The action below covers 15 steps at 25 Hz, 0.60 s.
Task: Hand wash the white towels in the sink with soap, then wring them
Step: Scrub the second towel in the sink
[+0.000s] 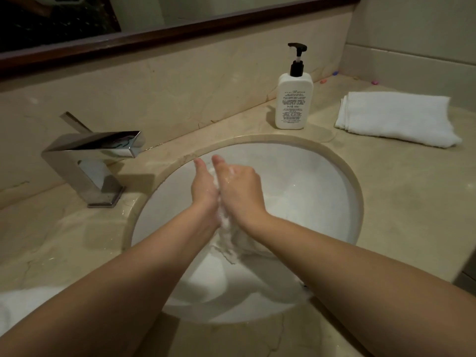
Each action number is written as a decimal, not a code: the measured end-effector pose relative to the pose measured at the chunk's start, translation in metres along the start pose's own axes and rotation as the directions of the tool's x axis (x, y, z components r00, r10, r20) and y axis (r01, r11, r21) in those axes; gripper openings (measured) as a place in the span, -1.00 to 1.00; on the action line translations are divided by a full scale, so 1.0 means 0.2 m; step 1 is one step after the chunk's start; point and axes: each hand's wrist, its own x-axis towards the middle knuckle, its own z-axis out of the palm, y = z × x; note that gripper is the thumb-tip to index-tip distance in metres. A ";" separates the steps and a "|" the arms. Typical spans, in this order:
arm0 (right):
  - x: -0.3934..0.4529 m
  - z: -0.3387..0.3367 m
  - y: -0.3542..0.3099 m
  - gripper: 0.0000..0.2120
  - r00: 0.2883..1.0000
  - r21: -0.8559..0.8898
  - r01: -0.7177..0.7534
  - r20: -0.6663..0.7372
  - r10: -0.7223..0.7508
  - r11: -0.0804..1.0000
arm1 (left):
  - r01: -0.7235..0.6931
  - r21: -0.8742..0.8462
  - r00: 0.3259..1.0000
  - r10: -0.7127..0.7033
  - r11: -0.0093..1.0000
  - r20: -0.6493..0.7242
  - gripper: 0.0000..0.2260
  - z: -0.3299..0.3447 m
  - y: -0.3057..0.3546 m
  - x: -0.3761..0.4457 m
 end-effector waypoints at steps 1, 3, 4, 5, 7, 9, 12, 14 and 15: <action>0.03 -0.02 0.00 -0.44 0.999 -0.049 -0.024 -0.026 0.023 0.999 | -0.002 0.045 1.000 0.001 0.999 0.018 -0.39 0.01 -0.01 0.00; 0.09 -0.06 0.01 -0.44 0.984 -0.007 -0.125 -0.131 0.123 0.992 | -0.042 0.161 0.999 0.037 0.986 0.039 -0.37 0.04 -0.04 -0.01; 0.08 -0.06 0.00 -0.42 0.981 0.063 -0.130 -0.135 0.137 0.990 | -0.054 0.171 0.999 0.051 0.984 0.018 -0.37 0.04 -0.04 0.00; 0.04 -0.05 -0.01 -0.40 0.989 0.079 -0.109 -0.096 0.116 0.991 | -0.057 0.134 0.998 0.057 0.989 0.006 -0.38 0.02 -0.04 0.01; -0.02 0.00 0.00 -0.38 0.999 0.065 -0.041 0.001 0.041 0.997 | -0.014 0.015 1.000 0.014 1.000 0.017 -0.41 0.00 -0.02 0.03; 0.03 -0.03 -0.01 -0.39 0.995 0.006 -0.060 -0.073 0.061 0.998 | 0.049 0.026 0.995 -0.051 0.998 0.084 -0.39 0.01 -0.01 0.01; 0.05 -0.05 0.00 -0.38 0.990 0.071 -0.088 -0.102 0.095 0.994 | 0.014 0.053 0.995 -0.020 0.998 0.100 -0.35 0.03 -0.03 0.00; -0.01 -0.01 -0.01 -0.37 0.999 0.041 -0.047 0.001 0.047 0.998 | 0.014 -0.018 0.997 -0.013 1.000 0.074 -0.38 0.00 -0.02 0.03; 0.00 -0.01 -0.01 -0.37 0.999 0.026 -0.049 0.001 0.049 0.998 | 0.021 -0.029 0.998 -0.019 0.999 0.064 -0.38 0.00 -0.02 0.04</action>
